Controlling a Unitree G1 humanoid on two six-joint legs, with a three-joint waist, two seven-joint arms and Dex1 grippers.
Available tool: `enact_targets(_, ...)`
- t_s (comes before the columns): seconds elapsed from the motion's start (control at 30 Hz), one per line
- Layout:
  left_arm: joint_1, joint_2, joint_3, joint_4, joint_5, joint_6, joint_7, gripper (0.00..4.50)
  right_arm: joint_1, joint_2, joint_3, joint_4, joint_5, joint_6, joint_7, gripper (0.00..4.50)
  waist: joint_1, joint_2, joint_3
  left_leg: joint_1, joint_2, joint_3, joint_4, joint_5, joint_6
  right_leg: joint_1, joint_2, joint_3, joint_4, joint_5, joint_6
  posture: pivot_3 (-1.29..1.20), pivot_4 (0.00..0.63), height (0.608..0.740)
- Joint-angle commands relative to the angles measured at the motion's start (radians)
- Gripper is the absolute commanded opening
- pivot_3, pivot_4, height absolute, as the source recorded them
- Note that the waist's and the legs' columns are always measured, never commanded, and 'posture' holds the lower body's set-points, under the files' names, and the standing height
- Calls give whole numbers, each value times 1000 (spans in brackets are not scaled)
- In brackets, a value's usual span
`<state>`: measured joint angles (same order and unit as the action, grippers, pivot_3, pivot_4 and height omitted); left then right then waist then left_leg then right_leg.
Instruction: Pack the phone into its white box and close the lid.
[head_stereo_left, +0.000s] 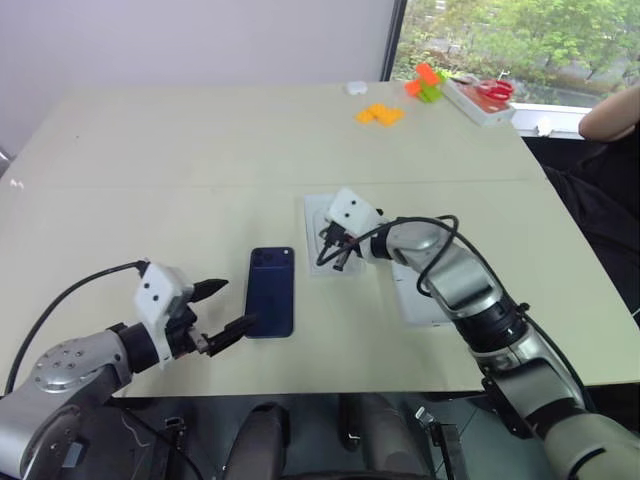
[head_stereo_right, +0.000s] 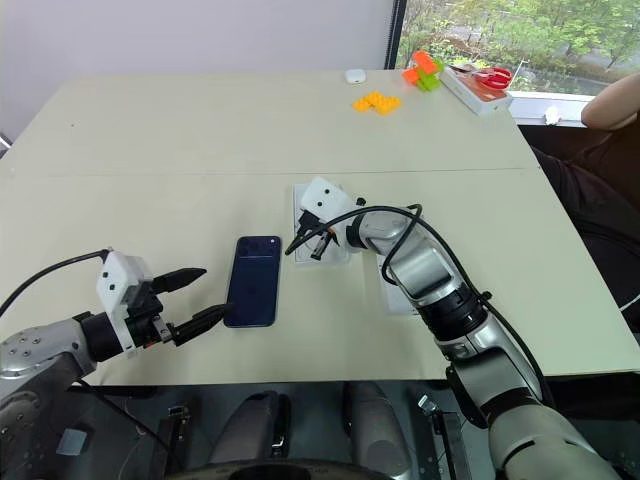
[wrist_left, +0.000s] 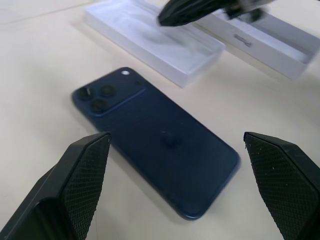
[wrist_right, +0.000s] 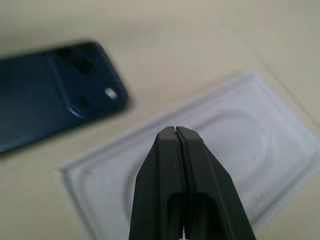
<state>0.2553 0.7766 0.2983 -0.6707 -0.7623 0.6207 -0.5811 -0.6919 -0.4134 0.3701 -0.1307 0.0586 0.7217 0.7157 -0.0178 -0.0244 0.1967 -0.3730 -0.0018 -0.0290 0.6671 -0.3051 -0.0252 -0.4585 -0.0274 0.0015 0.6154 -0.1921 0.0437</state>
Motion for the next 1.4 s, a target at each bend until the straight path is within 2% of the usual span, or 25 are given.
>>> enact_targets(0.03,-11,-7,57,-14,-36,34,27,4500,40,-32,-41,-112,42,-46,49,40,1,0,0,0,0,0,0,0,0,1,0,0,0,0,0,0,150,740)
enact_targets(0.2,-48,-21,164,71,-208,237,180,4500,114,-89,-30,-272,119,-24,142,40,1,0,0,0,0,-1,0,0,0,1,0,0,1,0,0,0,150,740)
enact_targets(0.3,-71,-34,214,117,-332,338,268,4500,142,-126,14,-308,105,-15,160,40,-2,0,0,2,1,-1,1,0,0,1,0,0,2,0,0,0,150,740)
enact_targets(0.43,-105,-26,190,137,-410,479,417,4500,135,-140,90,-272,46,41,133,40,-1,-1,-1,3,1,-1,1,0,0,1,0,0,4,0,0,0,150,740)
enact_targets(0.5,-157,12,139,179,-498,603,470,4500,126,-137,106,-260,34,55,125,40,3,-1,-1,3,0,-1,2,0,0,1,0,0,5,0,0,0,150,740)
enact_targets(0.6,-214,12,98,225,-629,674,541,4500,121,-147,131,-263,24,57,139,40,4,-1,-1,3,-1,-1,2,1,-1,2,1,-1,6,0,-1,0,150,740)
enact_targets(0.8,-275,-18,-25,282,-838,670,717,4500,119,-127,195,-233,-19,66,126,40,4,-1,-1,8,-1,-2,2,1,-1,8,-1,0,5,1,-1,0,150,740)
enact_targets(0.93,-290,-17,-93,303,-952,614,812,4500,95,-81,220,-170,-51,79,99,40,4,-1,-2,19,-1,-2,0,1,-1,19,-2,0,0,-3,-4,0,150,740)
enact_targets(1.2,-309,28,-186,309,-1060,526,890,4500,55,10,267,-72,-77,47,104,40,5,-1,-3,19,-2,-2,0,1,-1,19,-2,0,0,-2,-5,0,150,740)
enact_targets(1.4,-305,30,-227,307,-1125,459,922,4500,50,40,266,-49,-84,32,116,40,5,-1,-3,19,-2,-2,0,1,-1,19,-2,0,0,-2,-5,0,150,740)
